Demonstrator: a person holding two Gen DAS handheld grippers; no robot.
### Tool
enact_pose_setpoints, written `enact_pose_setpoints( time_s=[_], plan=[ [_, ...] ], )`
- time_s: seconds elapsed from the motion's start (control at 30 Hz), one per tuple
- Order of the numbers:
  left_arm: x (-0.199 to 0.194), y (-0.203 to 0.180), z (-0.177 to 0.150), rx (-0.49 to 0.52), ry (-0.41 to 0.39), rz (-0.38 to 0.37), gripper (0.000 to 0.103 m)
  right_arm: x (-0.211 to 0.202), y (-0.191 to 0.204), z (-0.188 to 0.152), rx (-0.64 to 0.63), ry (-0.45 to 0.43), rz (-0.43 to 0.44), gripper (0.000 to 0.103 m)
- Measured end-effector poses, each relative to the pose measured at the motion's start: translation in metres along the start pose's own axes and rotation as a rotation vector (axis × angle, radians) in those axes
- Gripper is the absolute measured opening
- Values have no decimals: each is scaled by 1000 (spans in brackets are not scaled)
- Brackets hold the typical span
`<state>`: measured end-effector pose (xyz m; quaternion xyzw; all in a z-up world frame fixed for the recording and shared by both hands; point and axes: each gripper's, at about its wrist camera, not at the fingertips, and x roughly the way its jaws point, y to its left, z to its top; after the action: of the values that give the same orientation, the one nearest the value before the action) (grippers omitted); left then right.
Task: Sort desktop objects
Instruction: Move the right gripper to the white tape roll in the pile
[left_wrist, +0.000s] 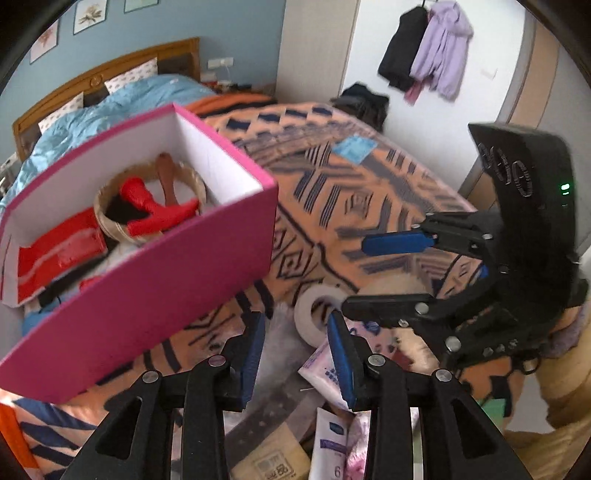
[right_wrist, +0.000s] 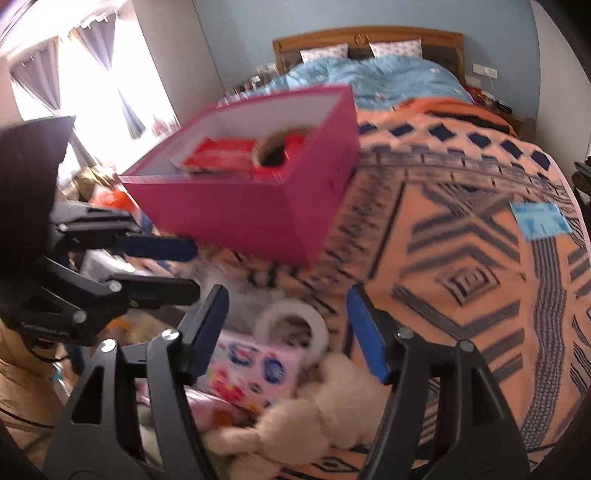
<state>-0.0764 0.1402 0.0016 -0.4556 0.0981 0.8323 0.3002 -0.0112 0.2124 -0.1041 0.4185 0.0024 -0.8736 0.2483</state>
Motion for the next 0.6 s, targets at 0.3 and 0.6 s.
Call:
enact_pose_setpoints(
  time_s=[0.3, 0.6],
  plan=[
    [28, 1, -8, -29, 79, -1, 35, 21, -19, -8, 2, 98, -44, 40],
    [26, 1, -10, -13, 86, -7, 36, 46, -12, -6, -93, 213, -16, 35]
  ],
)
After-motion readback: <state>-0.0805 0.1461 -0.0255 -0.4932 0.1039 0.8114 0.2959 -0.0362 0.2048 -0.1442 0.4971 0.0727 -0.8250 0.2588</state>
